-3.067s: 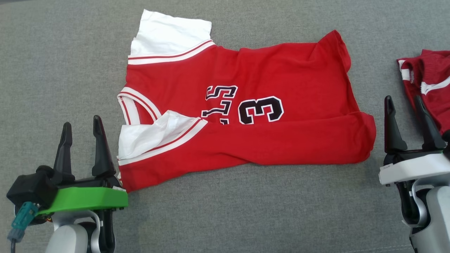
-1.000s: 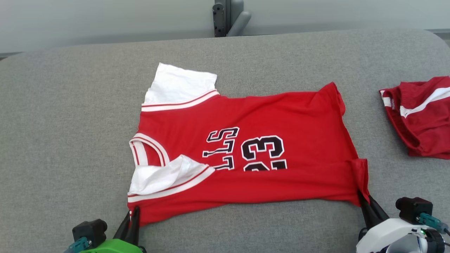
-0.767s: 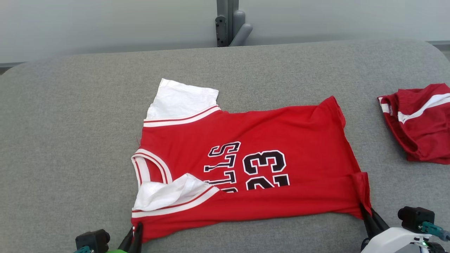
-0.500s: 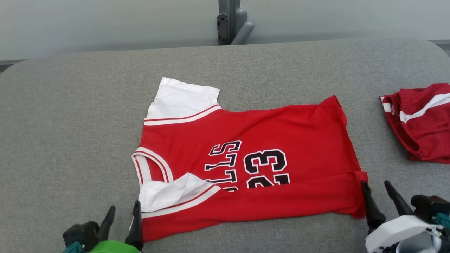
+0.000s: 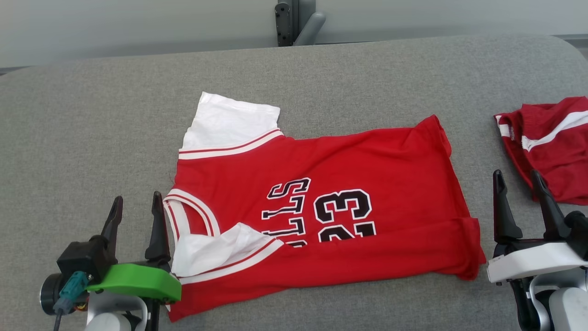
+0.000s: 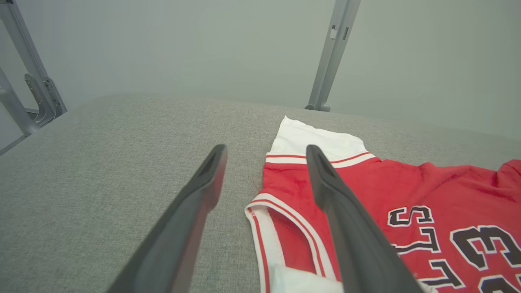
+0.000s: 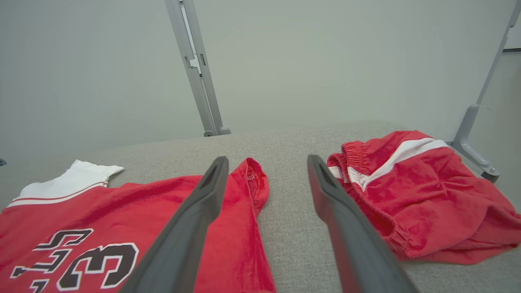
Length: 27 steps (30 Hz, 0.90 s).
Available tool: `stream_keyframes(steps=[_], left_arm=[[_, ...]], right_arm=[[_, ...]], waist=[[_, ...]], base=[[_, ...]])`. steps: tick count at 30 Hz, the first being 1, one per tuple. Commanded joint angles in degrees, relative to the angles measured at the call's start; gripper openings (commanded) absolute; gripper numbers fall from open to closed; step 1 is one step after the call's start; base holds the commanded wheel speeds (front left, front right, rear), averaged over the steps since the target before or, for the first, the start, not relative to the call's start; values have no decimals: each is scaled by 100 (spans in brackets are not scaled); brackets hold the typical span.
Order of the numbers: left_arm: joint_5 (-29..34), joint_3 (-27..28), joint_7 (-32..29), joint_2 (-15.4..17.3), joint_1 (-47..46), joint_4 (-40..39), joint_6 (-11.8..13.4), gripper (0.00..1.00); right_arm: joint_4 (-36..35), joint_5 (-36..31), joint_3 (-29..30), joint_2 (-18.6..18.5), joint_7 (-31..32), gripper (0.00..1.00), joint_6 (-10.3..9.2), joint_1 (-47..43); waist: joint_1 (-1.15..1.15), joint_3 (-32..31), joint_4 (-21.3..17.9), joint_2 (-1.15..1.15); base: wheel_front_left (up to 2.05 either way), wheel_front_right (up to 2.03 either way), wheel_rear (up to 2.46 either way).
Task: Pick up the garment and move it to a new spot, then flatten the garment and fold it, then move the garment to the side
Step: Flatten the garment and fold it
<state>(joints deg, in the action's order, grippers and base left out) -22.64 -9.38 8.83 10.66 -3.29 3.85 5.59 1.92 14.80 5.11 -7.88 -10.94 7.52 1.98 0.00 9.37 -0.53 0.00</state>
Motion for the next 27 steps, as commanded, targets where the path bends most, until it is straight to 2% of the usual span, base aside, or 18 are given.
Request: stream_keyframes(steps=[1, 7, 11, 20, 24, 27], left_arm=[[19, -6, -18, 59, -147, 21, 9, 100], [57, -92, -188, 135, -868, 229, -115, 100], [-69, -109, -495, 202, -1739, 677, -325, 100], [-448, -139, -1194, 498, -3731, 2760, -1033, 100], [-553, -248, -1406, 713, -4465, 3778, -1224, 100], [-640, -332, -1477, 793, -4794, 4221, -1268, 100]], right_arm=[[-29, -37, 33, 21, -20, 100, -7, 56], [-131, -6, -39, 84, -30, 100, -7, 173], [-136, -32, -243, 34, -1, 100, -7, 400], [169, 45, -789, 95, -166, 100, -7, 952], [360, 117, -996, 132, -297, 100, -7, 1208], [445, 164, -1019, 154, -350, 100, -6, 1300]], waist=[[0, 59, -12, 0], [0, 414, -96, 0], [0, 798, -261, 0], [0, 1502, -847, 0], [0, 1791, -1145, 0], [0, 1905, -1240, 0]], base=[[0, 0, 0], [0, 0, 0], [0, 0, 0], [0, 0, 0], [0, 0, 0], [0, 0, 0]])
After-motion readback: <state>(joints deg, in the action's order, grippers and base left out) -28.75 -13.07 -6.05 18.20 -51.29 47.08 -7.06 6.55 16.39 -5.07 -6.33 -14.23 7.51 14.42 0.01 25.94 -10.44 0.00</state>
